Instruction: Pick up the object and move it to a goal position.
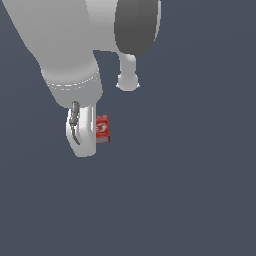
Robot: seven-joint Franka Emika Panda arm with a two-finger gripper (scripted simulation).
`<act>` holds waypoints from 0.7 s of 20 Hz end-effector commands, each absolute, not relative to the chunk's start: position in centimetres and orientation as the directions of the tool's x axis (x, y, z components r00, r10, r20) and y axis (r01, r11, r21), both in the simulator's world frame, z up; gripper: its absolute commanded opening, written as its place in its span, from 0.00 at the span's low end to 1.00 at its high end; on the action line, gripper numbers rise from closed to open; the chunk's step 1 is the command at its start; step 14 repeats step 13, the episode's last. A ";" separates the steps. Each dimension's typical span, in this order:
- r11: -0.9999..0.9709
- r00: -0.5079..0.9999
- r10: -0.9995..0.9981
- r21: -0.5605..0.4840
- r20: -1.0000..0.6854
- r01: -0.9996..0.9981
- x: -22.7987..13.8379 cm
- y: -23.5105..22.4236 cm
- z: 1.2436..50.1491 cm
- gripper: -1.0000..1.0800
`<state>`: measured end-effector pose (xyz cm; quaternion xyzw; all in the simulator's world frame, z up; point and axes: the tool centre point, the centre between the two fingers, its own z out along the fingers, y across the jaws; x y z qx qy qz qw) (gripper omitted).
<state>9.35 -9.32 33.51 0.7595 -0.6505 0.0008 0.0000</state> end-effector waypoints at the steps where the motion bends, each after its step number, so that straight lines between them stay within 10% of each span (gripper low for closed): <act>1: -0.155 0.155 -0.988 0.000 0.001 -0.988 9.6 -9.7 34.6 0.00; 14: -0.155 0.155 -0.988 0.000 0.000 -0.988 10.1 -10.4 36.3 0.00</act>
